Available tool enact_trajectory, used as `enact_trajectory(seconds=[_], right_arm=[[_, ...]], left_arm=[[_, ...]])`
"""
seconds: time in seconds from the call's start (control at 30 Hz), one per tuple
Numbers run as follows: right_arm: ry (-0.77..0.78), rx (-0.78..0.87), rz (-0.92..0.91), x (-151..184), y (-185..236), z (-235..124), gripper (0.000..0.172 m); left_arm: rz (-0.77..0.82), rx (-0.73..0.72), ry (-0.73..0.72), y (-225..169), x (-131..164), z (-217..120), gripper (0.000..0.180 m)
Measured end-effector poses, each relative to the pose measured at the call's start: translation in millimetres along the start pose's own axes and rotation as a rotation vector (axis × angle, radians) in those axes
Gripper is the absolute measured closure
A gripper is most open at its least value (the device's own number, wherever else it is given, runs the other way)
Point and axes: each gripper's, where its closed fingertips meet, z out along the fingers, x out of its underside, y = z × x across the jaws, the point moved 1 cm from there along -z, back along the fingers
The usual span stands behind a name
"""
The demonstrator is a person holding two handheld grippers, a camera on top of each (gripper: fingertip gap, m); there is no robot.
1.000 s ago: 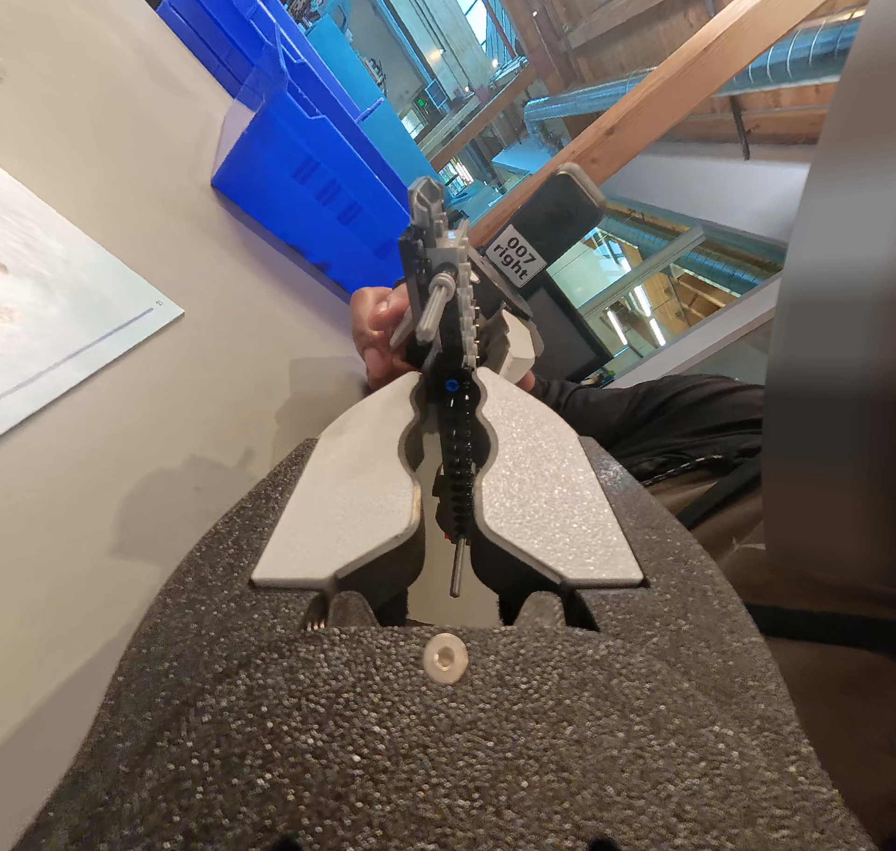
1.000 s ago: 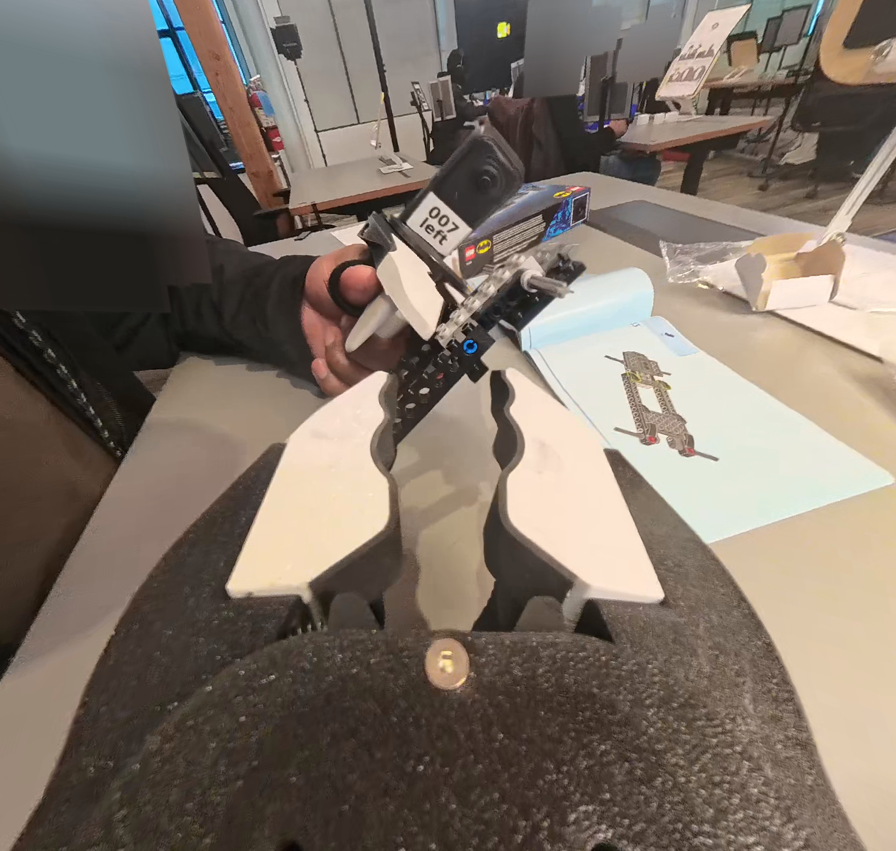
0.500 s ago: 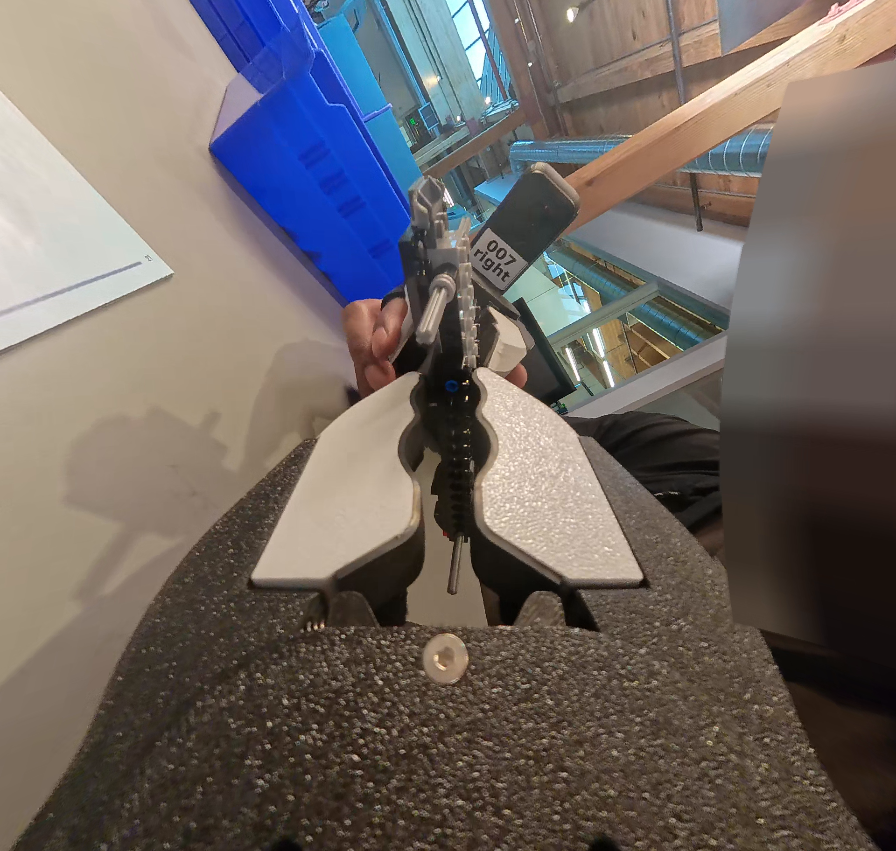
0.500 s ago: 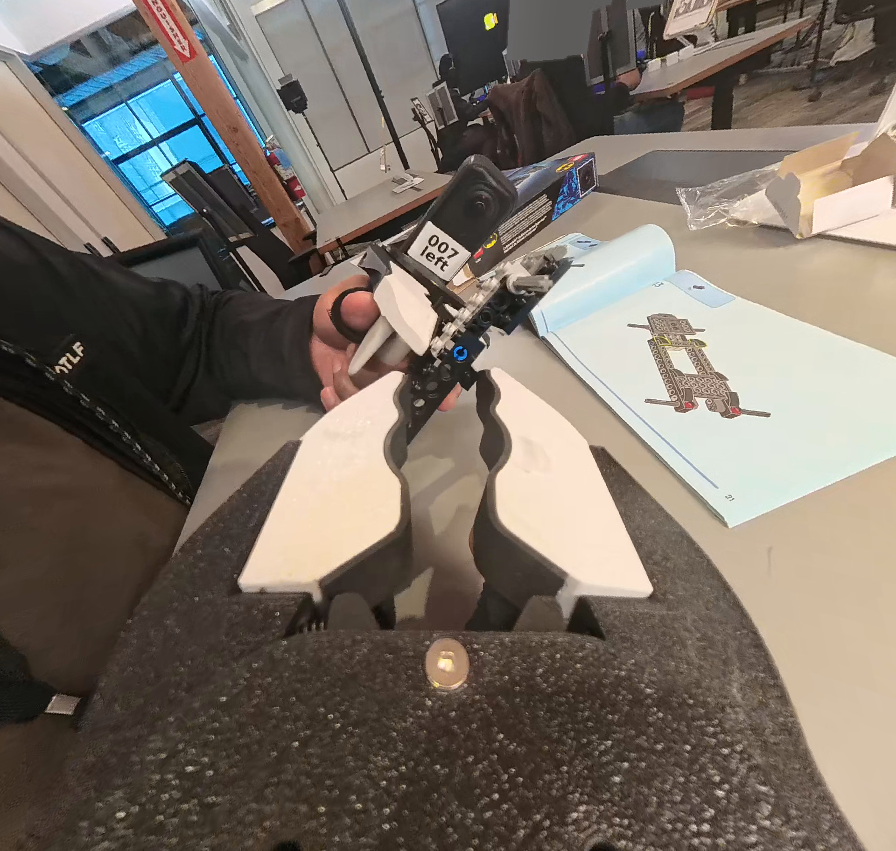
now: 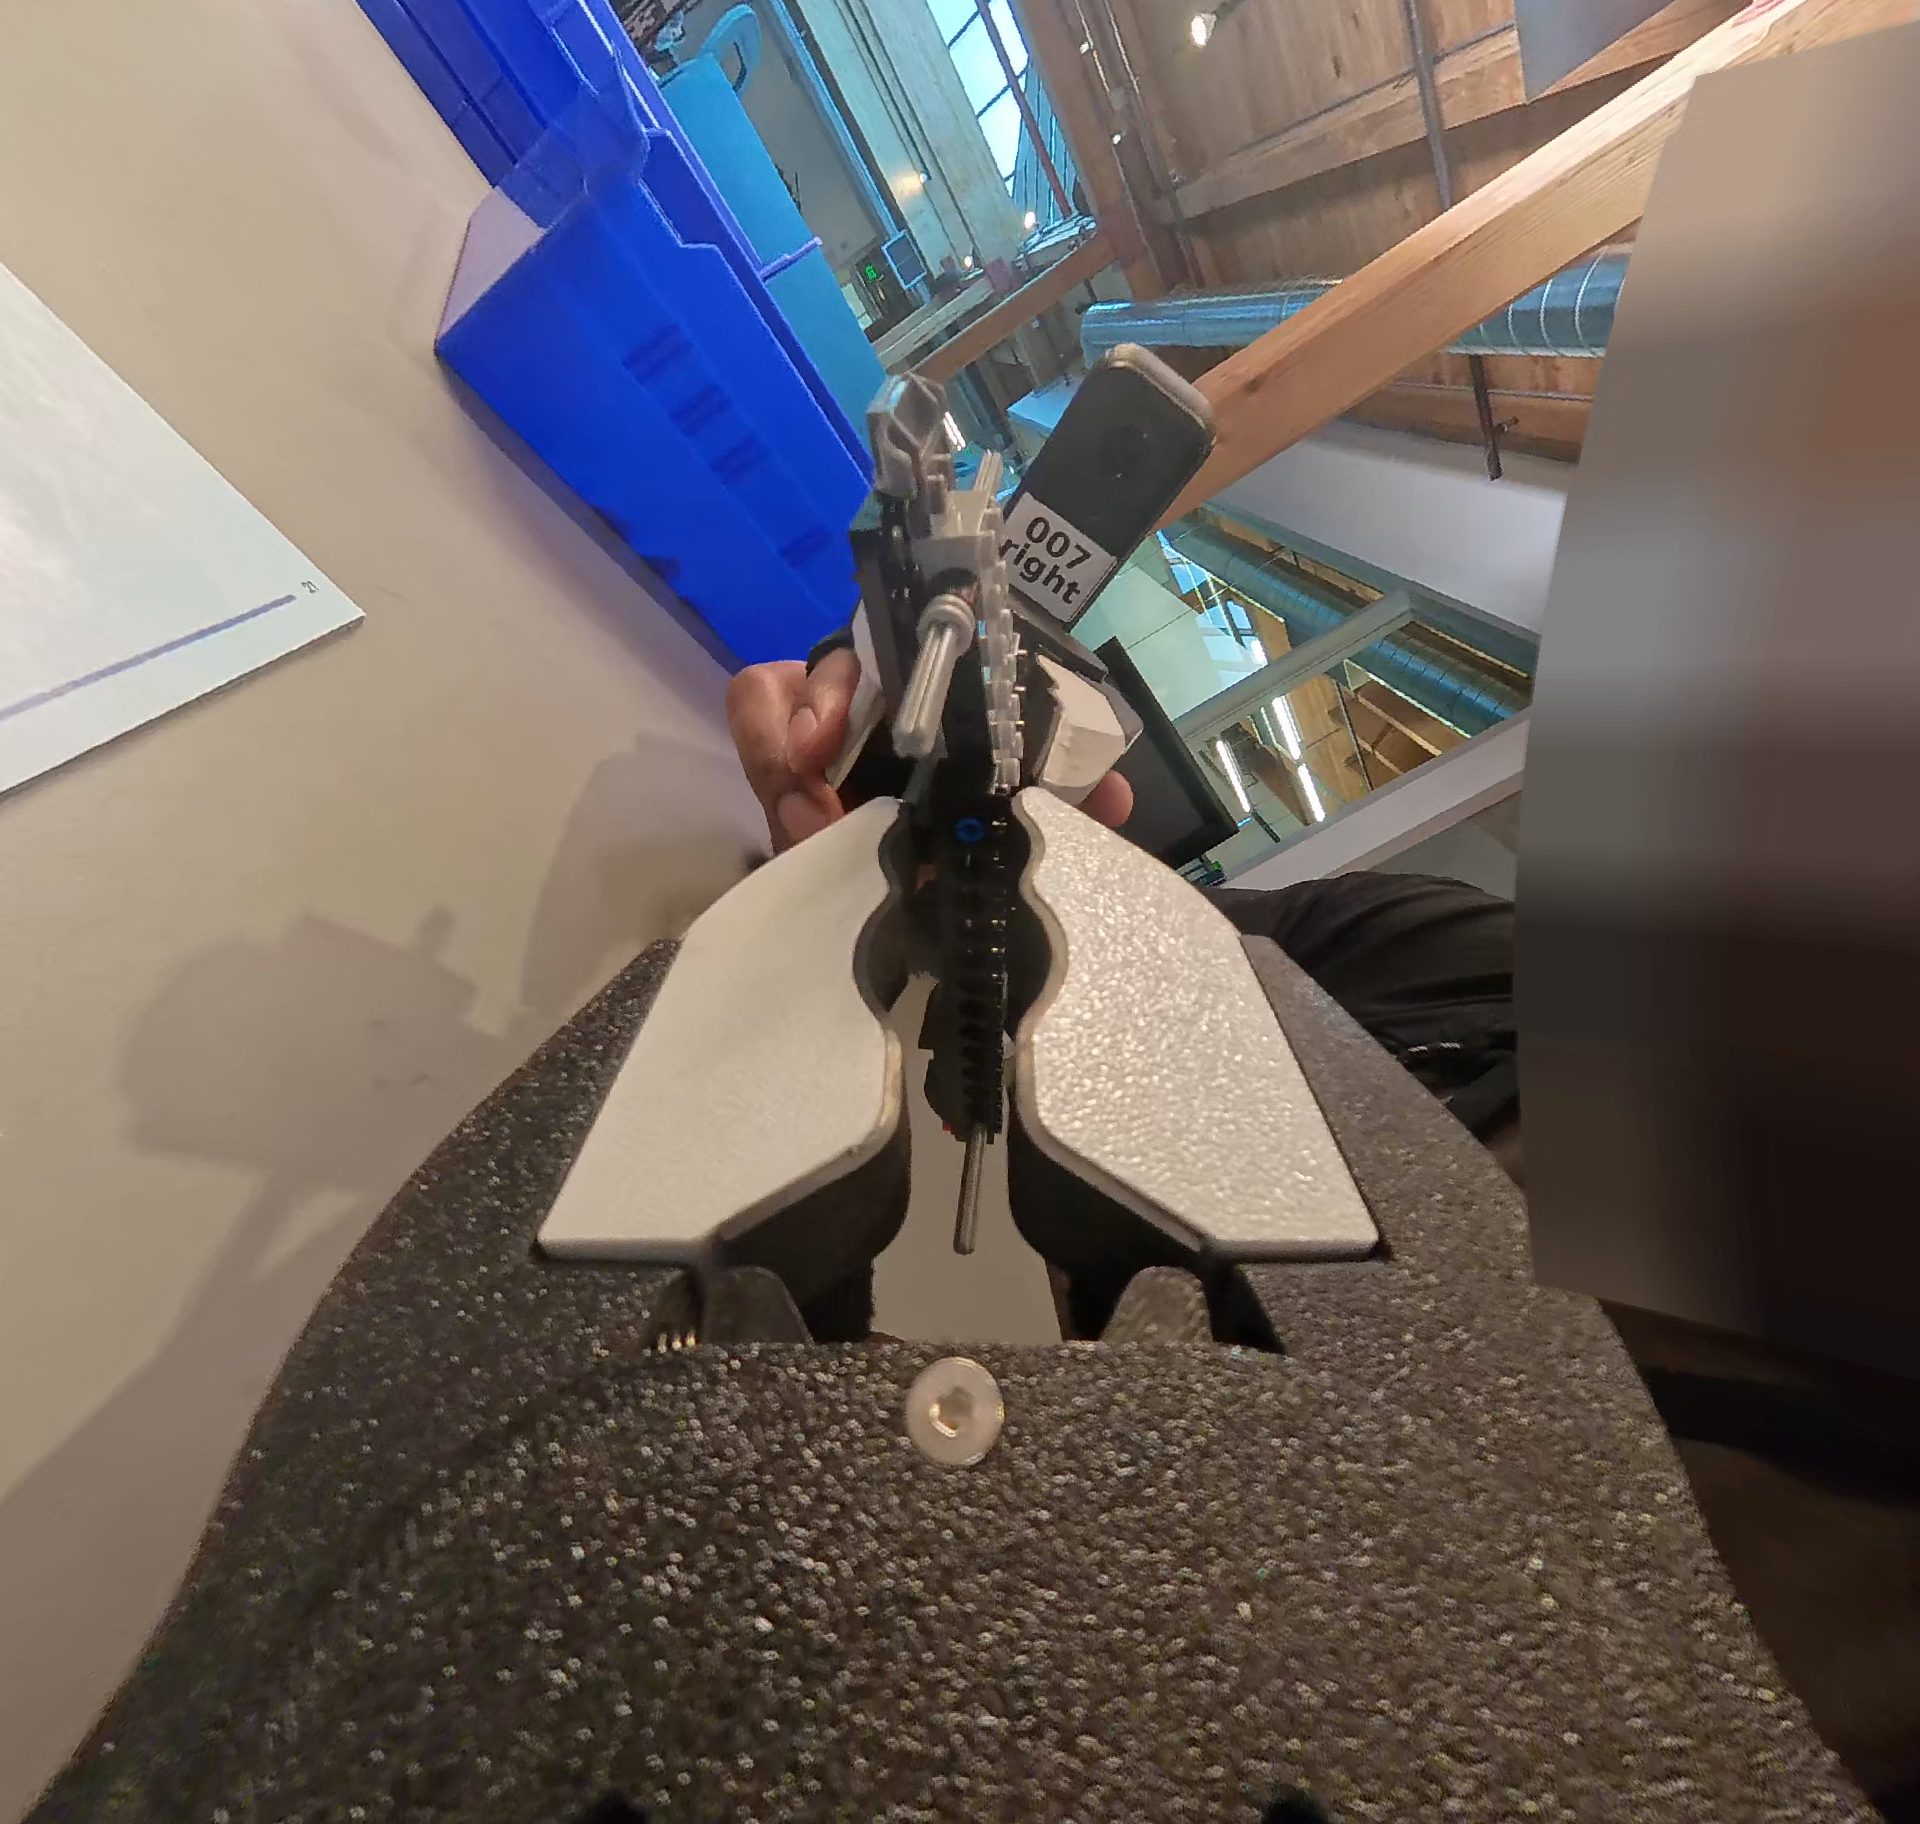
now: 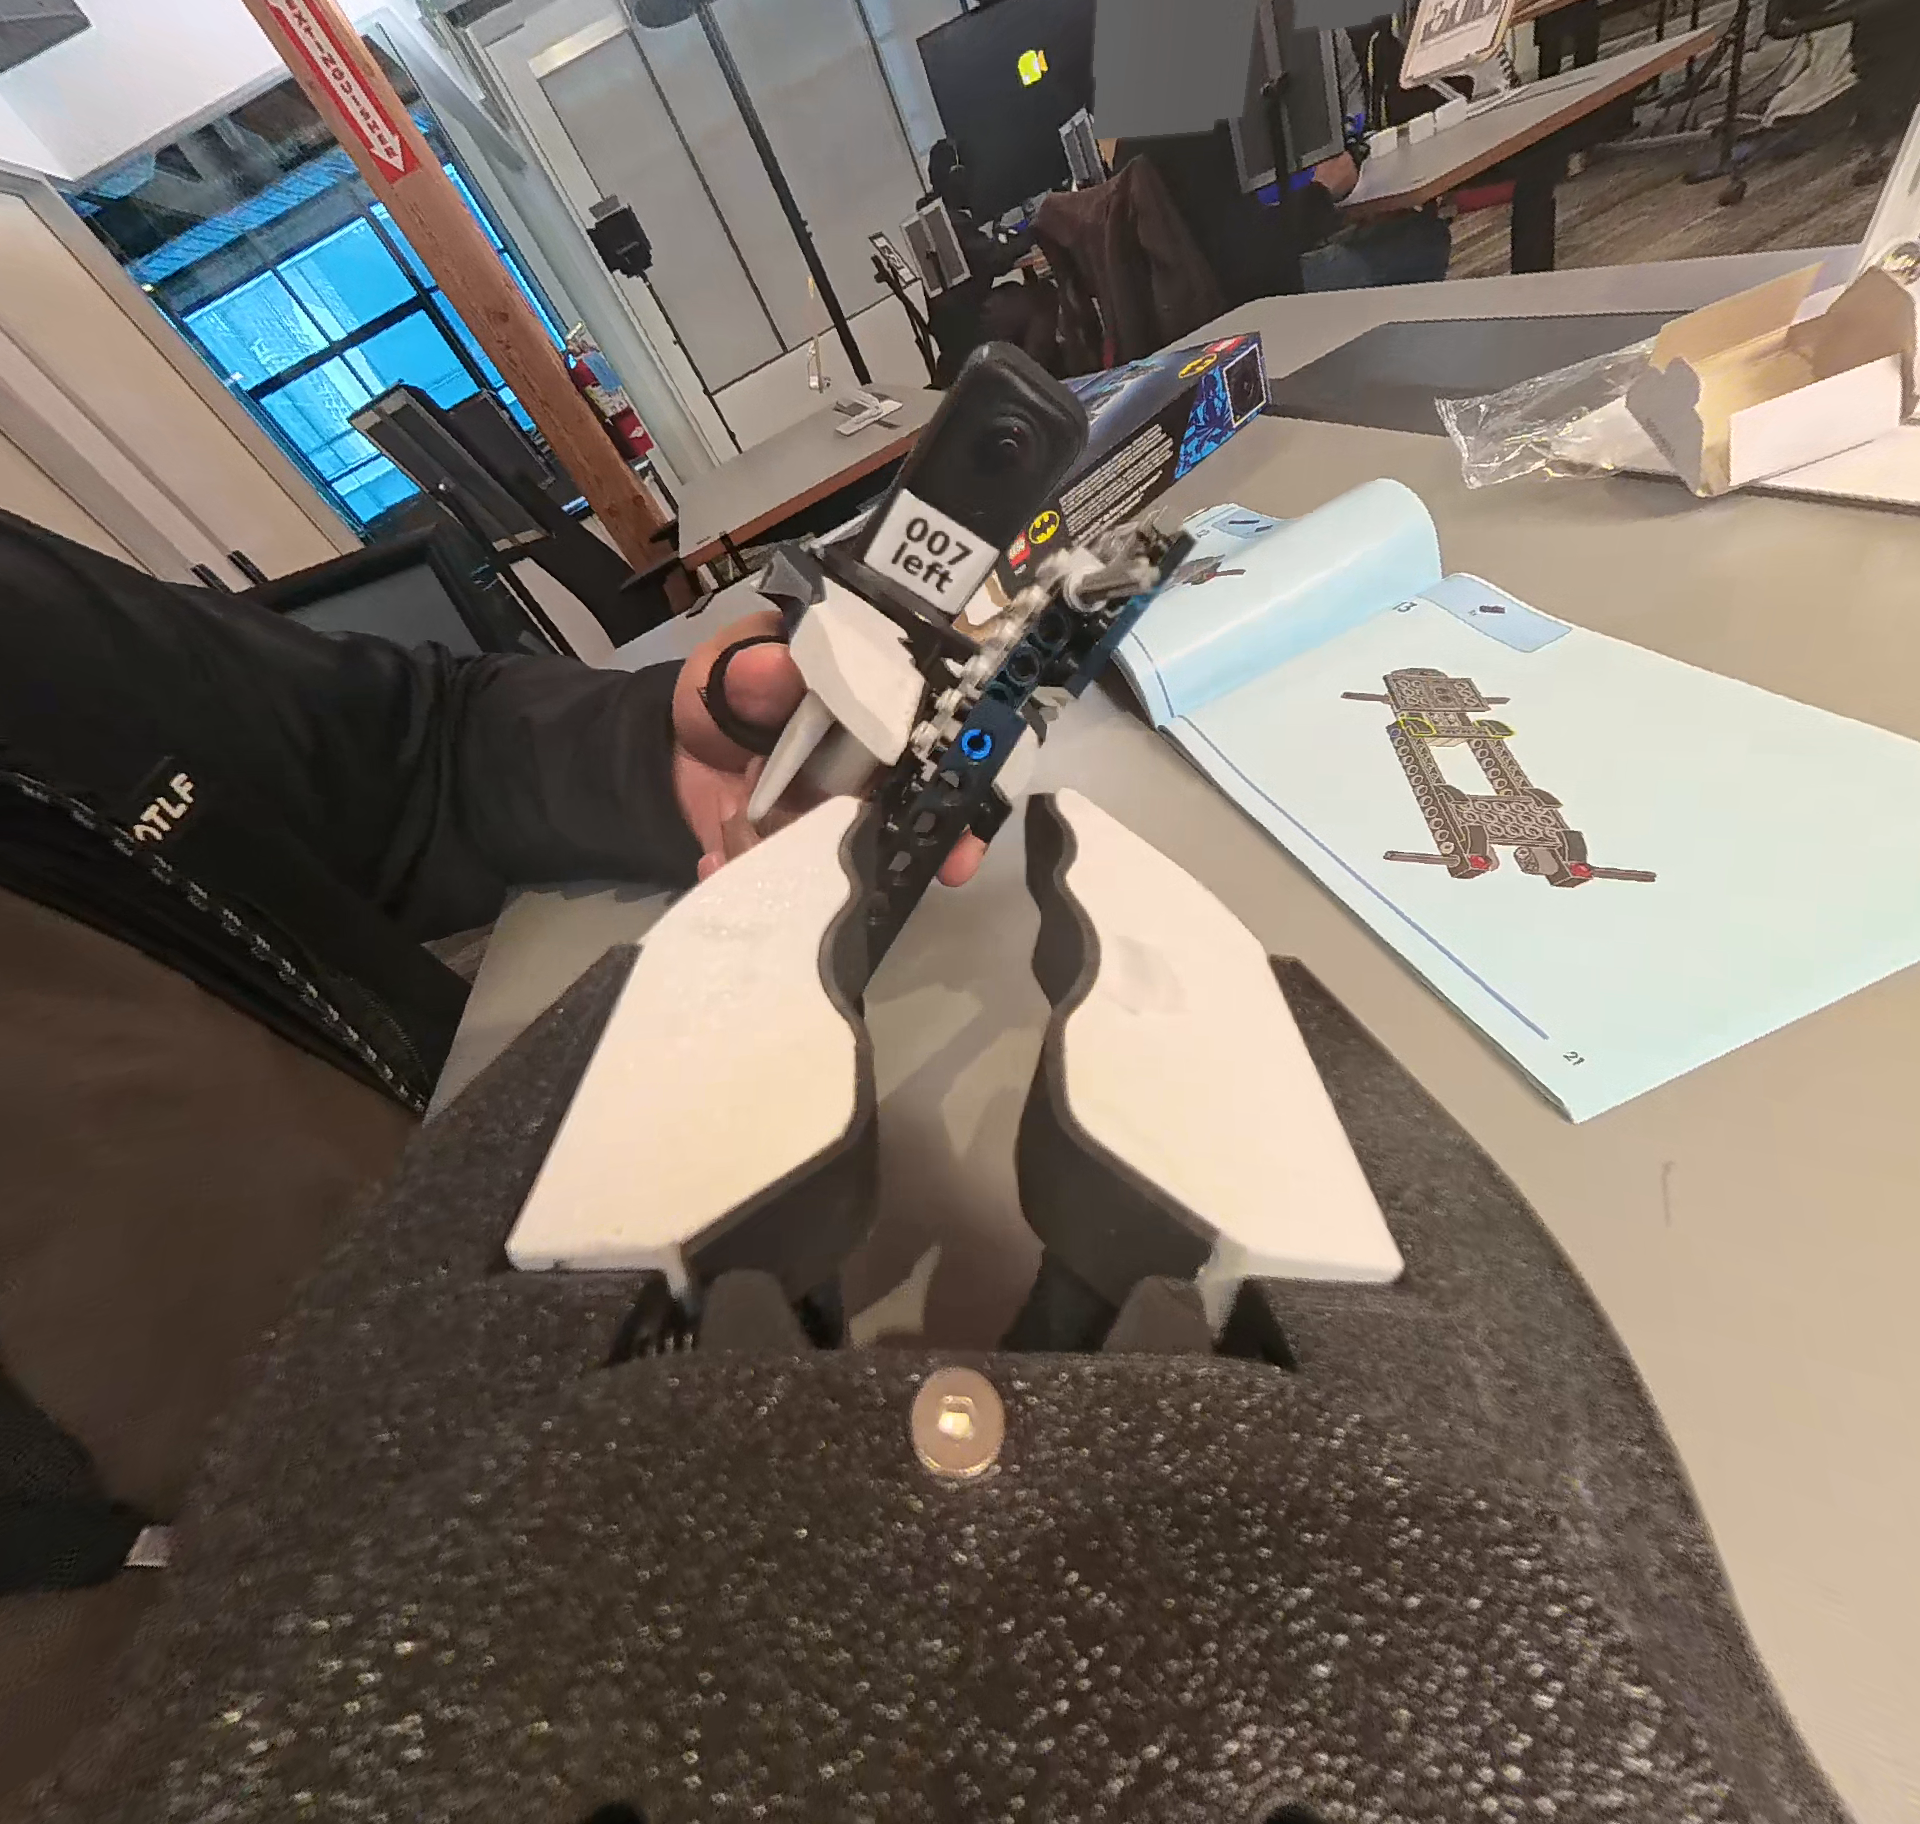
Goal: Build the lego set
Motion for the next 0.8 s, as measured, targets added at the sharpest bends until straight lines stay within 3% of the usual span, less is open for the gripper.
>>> enact_trajectory(seconds=[0.2,0.43,0.8], right_arm=[[-0.004,0.015,-0.034,-2.5,-3.4,-4.3,0.143],[0.009,-0.097,0.086,-2.6,1.4,-10.1,0.143],[0.014,-0.165,0.086,-5.8,21.2,-7.7,0.142]], left_arm=[[-0.039,0.020,-0.046,1.0,-3.1,-1.5,0.165],[-0.010,0.095,-0.091,-10.5,-10.5,-5.2,0.165],[0.145,0.110,-0.060,-19.4,-7.4,-3.4,0.165]])
